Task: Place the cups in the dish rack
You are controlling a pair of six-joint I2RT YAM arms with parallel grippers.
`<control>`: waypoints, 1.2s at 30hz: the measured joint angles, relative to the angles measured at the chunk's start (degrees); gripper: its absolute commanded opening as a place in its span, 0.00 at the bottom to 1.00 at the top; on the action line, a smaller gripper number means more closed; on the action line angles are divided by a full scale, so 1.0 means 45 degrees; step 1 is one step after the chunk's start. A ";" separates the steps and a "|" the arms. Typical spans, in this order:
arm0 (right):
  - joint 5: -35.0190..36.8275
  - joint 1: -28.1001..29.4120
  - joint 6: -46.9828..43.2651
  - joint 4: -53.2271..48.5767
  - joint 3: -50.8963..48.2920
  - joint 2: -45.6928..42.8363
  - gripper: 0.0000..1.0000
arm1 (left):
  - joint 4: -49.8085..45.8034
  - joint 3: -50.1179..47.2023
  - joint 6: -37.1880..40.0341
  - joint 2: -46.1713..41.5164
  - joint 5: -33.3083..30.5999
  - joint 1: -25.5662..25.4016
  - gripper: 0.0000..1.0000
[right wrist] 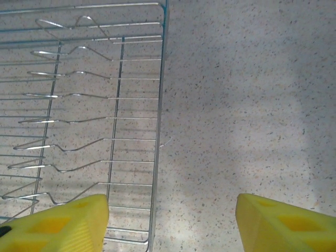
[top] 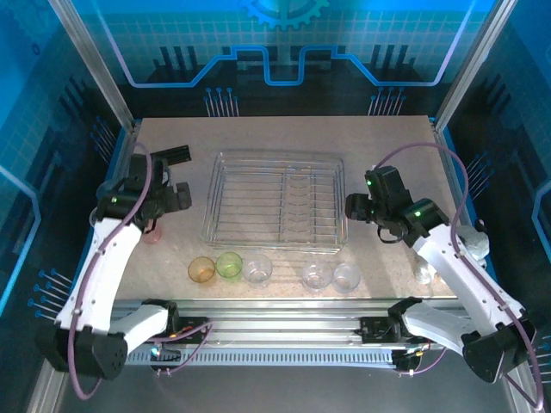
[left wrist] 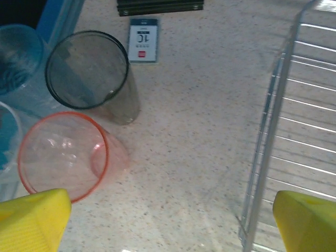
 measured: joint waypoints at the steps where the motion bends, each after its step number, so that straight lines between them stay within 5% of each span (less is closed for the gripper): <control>1: 0.0102 0.0000 -0.0019 0.0039 -0.0053 -0.0053 0.66 | -0.0204 0.0423 0.0083 0.0461 -0.0131 0.0039 0.99; 10: 0.0860 -0.0015 -0.0602 0.0126 -0.0316 -0.0160 0.66 | -0.1681 0.4056 0.0301 0.4420 -0.0024 0.0850 0.96; 14: 0.1093 -0.0015 -0.1175 0.0272 -0.0316 -0.0311 0.66 | -0.2006 0.4775 0.0384 0.5659 0.0384 0.1180 0.85; 22: 0.1661 -0.0097 -0.1923 0.0471 -0.0544 -0.0408 0.67 | -0.2249 0.5459 0.0636 0.7062 0.1467 0.2565 0.78; 36: 0.1710 -0.0267 -0.2637 0.1331 -0.1200 0.0272 0.68 | -0.2424 0.6237 0.0869 0.8573 0.1375 0.2618 0.69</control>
